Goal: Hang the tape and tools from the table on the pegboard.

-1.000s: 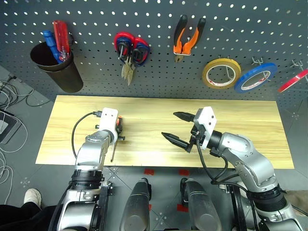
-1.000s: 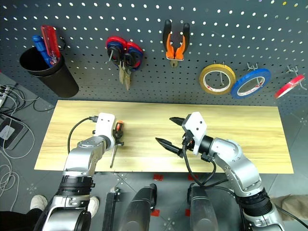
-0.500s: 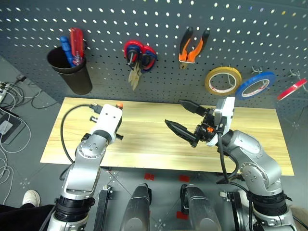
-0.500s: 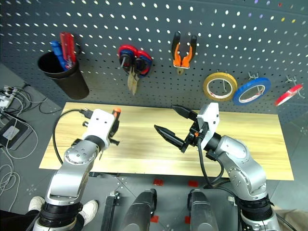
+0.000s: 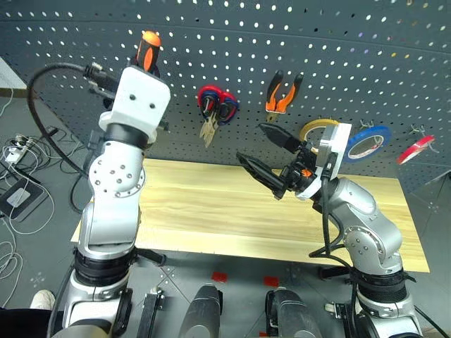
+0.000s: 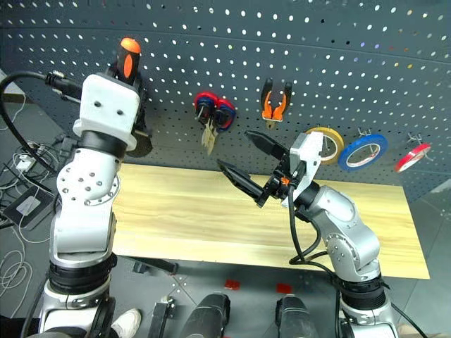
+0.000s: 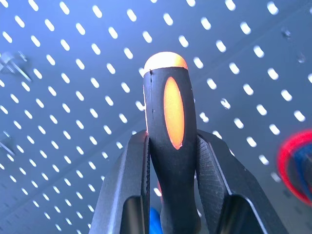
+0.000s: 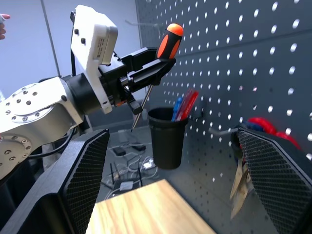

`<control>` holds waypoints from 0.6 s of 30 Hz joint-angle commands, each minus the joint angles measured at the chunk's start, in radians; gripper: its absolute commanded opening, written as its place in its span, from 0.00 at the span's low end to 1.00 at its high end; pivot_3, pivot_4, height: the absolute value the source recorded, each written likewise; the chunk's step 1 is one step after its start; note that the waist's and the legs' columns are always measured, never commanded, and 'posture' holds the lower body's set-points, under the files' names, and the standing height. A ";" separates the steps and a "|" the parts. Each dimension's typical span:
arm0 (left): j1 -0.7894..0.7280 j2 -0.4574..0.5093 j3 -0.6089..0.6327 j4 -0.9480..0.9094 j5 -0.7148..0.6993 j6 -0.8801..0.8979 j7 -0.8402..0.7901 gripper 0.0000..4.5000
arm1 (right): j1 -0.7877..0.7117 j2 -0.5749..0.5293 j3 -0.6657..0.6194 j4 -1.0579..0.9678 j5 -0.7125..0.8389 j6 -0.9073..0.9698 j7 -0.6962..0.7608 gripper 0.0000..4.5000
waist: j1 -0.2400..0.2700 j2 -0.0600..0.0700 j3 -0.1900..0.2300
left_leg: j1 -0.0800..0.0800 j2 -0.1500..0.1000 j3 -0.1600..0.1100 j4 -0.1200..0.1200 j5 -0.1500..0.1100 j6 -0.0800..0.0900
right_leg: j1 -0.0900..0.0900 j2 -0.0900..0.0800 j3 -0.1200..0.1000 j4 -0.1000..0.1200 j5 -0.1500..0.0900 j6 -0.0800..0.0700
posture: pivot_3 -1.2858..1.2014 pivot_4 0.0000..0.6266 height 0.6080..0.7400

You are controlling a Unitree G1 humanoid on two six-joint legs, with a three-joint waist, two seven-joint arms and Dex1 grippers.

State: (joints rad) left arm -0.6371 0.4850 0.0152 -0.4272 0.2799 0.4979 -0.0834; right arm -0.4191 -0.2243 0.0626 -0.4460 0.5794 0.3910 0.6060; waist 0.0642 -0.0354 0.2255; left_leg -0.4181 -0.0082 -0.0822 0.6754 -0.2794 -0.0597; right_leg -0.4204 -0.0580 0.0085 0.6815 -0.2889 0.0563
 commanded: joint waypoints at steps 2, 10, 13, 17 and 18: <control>-0.155 0.018 0.049 0.123 0.029 -0.091 0.058 0.21 | -0.045 0.035 0.009 0.016 -0.017 -0.048 -0.011 1.00 | 0.004 0.000 -0.006 | 0.000 0.001 0.000 0.000 0.000 0.000 | 0.000 0.001 0.000 0.000 0.001 -0.001 | 0.60 0.19 1.00; -0.275 0.016 0.072 0.343 0.030 -0.207 0.129 0.21 | -0.065 0.045 0.012 0.022 -0.038 -0.049 -0.037 1.00 | 0.008 0.000 -0.012 | 0.000 0.000 0.001 0.001 0.000 0.000 | 0.000 0.001 0.002 0.000 0.001 -0.001 | 0.59 0.22 1.00; -0.275 0.011 0.080 0.393 0.022 -0.235 0.144 0.21 | -0.060 0.043 0.012 0.023 -0.047 -0.048 -0.041 1.00 | 0.006 0.000 -0.012 | 0.001 0.000 0.001 0.001 0.000 0.000 | 0.000 0.001 0.002 0.000 0.001 -0.001 | 0.59 0.23 1.00; -0.244 -0.004 0.087 0.456 0.012 -0.262 0.154 0.21 | -0.038 0.034 0.018 0.029 -0.061 -0.055 -0.037 1.00 | 0.001 0.000 -0.012 | 0.001 0.000 0.001 0.001 0.000 0.000 | 0.000 0.001 0.002 0.000 0.001 -0.001 | 0.59 0.23 1.00; -0.238 -0.010 0.093 0.465 0.007 -0.262 0.160 0.21 | -0.035 0.031 0.017 0.028 -0.062 -0.054 -0.036 1.00 | 0.001 0.000 -0.012 | 0.001 0.000 0.001 0.001 0.000 0.000 | 0.000 0.001 0.002 0.001 0.001 -0.001 | 0.58 0.24 1.00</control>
State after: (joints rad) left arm -0.8719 0.4785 0.0843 0.0425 0.2945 0.2587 0.0572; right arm -0.4525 -0.1888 0.0807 -0.3951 0.5239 0.3579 0.5671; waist 0.0654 -0.0352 0.2132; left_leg -0.4174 -0.0082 -0.0810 0.6768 -0.2794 -0.0597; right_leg -0.4208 -0.0568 0.0105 0.6822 -0.2882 0.0552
